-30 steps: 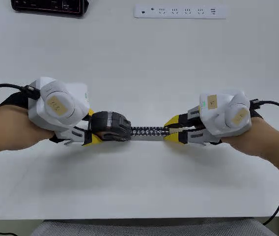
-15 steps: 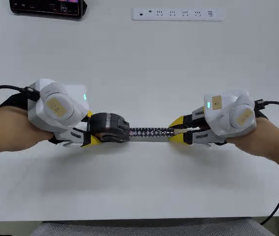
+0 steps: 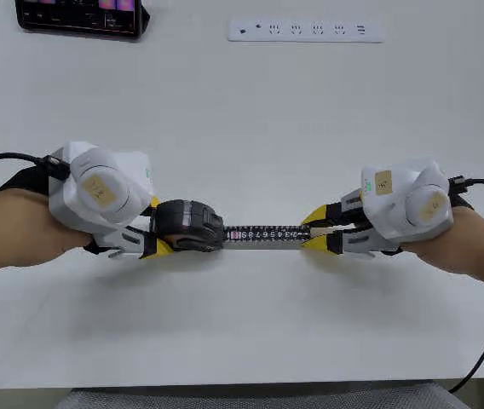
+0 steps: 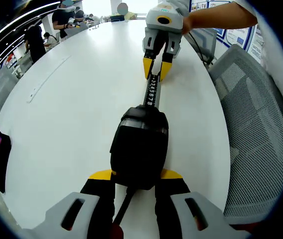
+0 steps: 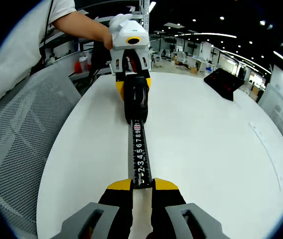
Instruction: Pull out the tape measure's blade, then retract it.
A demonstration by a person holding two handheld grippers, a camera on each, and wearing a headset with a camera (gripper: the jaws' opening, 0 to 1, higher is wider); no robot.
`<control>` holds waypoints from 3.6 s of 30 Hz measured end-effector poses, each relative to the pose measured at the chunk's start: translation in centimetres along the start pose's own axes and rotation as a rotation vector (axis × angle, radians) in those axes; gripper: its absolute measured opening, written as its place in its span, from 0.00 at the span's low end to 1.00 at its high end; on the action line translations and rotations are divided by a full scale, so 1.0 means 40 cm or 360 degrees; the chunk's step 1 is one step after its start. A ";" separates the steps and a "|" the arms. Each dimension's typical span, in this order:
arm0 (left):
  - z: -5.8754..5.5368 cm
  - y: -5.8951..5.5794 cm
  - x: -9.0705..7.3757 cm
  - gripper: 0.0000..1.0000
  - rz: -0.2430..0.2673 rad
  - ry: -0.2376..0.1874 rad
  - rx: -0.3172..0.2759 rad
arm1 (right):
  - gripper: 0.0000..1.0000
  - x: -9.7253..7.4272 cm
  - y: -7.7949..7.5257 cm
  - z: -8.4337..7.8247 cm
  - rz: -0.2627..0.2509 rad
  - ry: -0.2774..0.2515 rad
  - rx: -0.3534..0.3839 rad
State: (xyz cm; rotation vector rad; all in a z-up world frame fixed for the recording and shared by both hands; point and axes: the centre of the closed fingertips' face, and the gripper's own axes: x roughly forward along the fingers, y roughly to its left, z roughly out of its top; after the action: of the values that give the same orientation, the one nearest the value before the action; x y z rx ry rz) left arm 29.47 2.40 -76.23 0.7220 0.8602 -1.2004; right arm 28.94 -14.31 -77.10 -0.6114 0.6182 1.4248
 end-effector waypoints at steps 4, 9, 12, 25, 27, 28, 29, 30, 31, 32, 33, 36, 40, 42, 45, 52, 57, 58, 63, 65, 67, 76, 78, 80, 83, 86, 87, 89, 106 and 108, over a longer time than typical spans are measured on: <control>0.000 0.001 0.001 0.25 -0.0001 -0.0001 0.0001 | 0.09 -0.007 0.000 -0.008 -0.0001 0.0010 0.0005; 0.001 0.001 0.001 0.25 -0.0001 -0.0001 0.0001 | 0.09 -0.016 0.000 -0.018 -0.0008 0.0022 0.0005; 0.001 0.001 0.002 0.25 -0.0001 0.0000 0.0003 | 0.09 -0.019 0.000 -0.025 -0.0010 0.0030 0.0009; 0.003 0.000 0.002 0.26 0.0001 0.0000 0.0003 | 0.09 -0.043 -0.005 -0.056 -0.0024 0.0059 0.0016; 0.003 0.000 0.002 0.26 0.0001 0.0000 0.0004 | 0.09 -0.045 -0.007 -0.060 -0.0027 0.0066 0.0016; 0.003 0.000 0.002 0.26 0.0002 -0.0001 0.0003 | 0.09 -0.046 -0.007 -0.060 -0.0028 0.0066 0.0019; 0.003 0.000 0.002 0.26 0.0002 -0.0002 0.0002 | 0.09 -0.047 -0.007 -0.061 -0.0029 0.0066 0.0019; 0.003 0.000 0.002 0.26 0.0003 -0.0003 0.0001 | 0.09 -0.049 -0.008 -0.063 -0.0032 0.0070 0.0015; 0.002 0.000 0.002 0.26 0.0003 -0.0002 0.0002 | 0.09 -0.050 -0.008 -0.064 -0.0034 0.0073 0.0019; 0.002 0.000 0.002 0.26 0.0003 -0.0002 0.0001 | 0.09 -0.052 -0.008 -0.066 -0.0032 0.0079 0.0014; 0.002 0.000 0.002 0.26 0.0003 -0.0002 0.0002 | 0.09 -0.053 -0.008 -0.067 -0.0033 0.0078 0.0015; 0.003 0.000 0.002 0.26 0.0003 -0.0002 0.0002 | 0.09 -0.060 -0.009 -0.073 -0.0036 0.0088 0.0014; 0.003 0.000 0.002 0.26 0.0003 -0.0002 0.0003 | 0.09 -0.068 -0.009 -0.078 -0.0039 0.0096 0.0015; 0.003 0.000 0.002 0.26 0.0004 -0.0002 0.0002 | 0.09 -0.072 -0.008 -0.081 -0.0040 0.0105 0.0014; 0.004 0.000 0.002 0.26 0.0005 -0.0003 0.0002 | 0.09 -0.077 -0.007 -0.083 -0.0043 0.0110 0.0017; 0.005 -0.002 0.001 0.26 0.0005 -0.0002 0.0004 | 0.09 -0.086 -0.006 -0.091 -0.0049 0.0123 0.0022; 0.004 -0.002 0.001 0.26 0.0003 0.0000 0.0006 | 0.09 -0.094 -0.006 -0.095 -0.0053 0.0133 0.0023; 0.004 -0.002 0.001 0.26 0.0003 0.0001 0.0006 | 0.09 -0.096 -0.006 -0.095 -0.0054 0.0134 0.0023; 0.005 -0.002 0.001 0.25 0.0003 0.0001 0.0005 | 0.09 -0.104 -0.008 -0.099 -0.0058 0.0144 0.0022; 0.005 -0.002 0.001 0.25 0.0004 0.0000 0.0006 | 0.09 -0.106 -0.007 -0.103 -0.0058 0.0150 0.0022; 0.005 -0.002 0.001 0.25 0.0002 -0.0001 0.0003 | 0.09 -0.107 -0.006 -0.106 -0.0058 0.0155 0.0026; 0.005 -0.003 0.002 0.25 0.0000 0.0004 0.0010 | 0.09 -0.121 -0.011 -0.120 -0.0064 0.0181 0.0031; 0.005 -0.003 0.001 0.26 0.0000 0.0004 0.0010 | 0.09 -0.123 -0.011 -0.123 -0.0064 0.0186 0.0030; 0.005 -0.003 0.002 0.26 0.0001 0.0005 0.0010 | 0.09 -0.127 -0.010 -0.127 -0.0062 0.0193 0.0031; 0.006 -0.003 0.002 0.26 0.0001 0.0005 0.0011 | 0.09 -0.131 -0.009 -0.134 -0.0063 0.0201 0.0035; 0.006 -0.003 0.002 0.26 0.0001 0.0006 0.0013 | 0.09 -0.133 -0.006 -0.141 -0.0062 0.0209 0.0040; 0.006 -0.003 0.002 0.26 0.0001 0.0006 0.0013 | 0.09 -0.134 -0.006 -0.144 -0.0063 0.0213 0.0041; 0.006 -0.002 0.002 0.26 0.0000 0.0007 0.0014 | 0.09 -0.138 -0.007 -0.150 -0.0064 0.0217 0.0046; 0.008 -0.003 0.003 0.26 -0.0005 0.0009 0.0018 | 0.09 -0.158 -0.007 -0.170 -0.0068 0.0239 0.0073; 0.007 -0.003 0.003 0.26 -0.0004 0.0010 0.0019 | 0.09 -0.159 -0.008 -0.173 -0.0064 0.0246 0.0075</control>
State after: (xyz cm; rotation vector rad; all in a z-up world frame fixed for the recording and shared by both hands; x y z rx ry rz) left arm 29.42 2.07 -76.17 0.7346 0.8602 -1.2070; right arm 28.79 -23.71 -77.42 -0.6969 0.7555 1.3302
